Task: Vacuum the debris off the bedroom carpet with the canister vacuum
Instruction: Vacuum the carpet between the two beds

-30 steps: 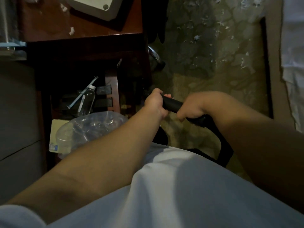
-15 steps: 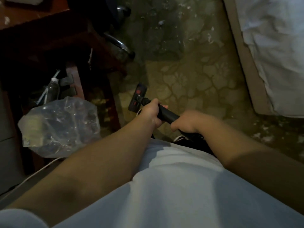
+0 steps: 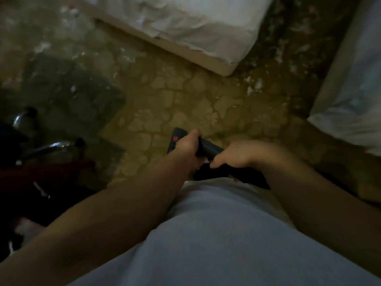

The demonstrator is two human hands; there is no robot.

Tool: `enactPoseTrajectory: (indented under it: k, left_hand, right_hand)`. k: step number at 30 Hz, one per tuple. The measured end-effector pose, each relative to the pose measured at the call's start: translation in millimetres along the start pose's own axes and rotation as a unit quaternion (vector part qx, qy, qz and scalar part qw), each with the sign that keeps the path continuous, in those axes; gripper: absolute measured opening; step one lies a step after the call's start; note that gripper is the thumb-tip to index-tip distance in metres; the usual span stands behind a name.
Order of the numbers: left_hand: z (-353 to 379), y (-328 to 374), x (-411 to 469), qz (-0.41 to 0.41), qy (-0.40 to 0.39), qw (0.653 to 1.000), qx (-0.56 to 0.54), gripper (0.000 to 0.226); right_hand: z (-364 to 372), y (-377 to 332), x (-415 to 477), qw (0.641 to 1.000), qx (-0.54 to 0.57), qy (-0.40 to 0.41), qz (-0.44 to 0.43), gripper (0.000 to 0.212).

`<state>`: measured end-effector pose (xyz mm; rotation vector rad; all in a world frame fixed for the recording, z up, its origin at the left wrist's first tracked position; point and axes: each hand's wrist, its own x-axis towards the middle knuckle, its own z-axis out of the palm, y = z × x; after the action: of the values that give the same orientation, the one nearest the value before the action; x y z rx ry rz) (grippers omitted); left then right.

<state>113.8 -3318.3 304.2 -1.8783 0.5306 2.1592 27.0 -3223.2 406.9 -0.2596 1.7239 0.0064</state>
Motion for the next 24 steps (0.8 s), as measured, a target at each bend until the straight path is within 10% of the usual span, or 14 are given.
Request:
enactPoseTrajectory:
  k: [13,24]
  left_hand:
    - [33.6,-99.6,-13.9,-0.009,-0.13,0.937,0.324,0.007]
    - [117.9,-173.6,4.0,-0.081,-0.118,0.892,0.429,0.014]
  right_hand:
    - [135.7,112.9,-40.0,0.936,0.297,0.163,0.093,0.046]
    - [118.4,214.1,-48.0,0.912,0.382,0.116,0.098,0.04]
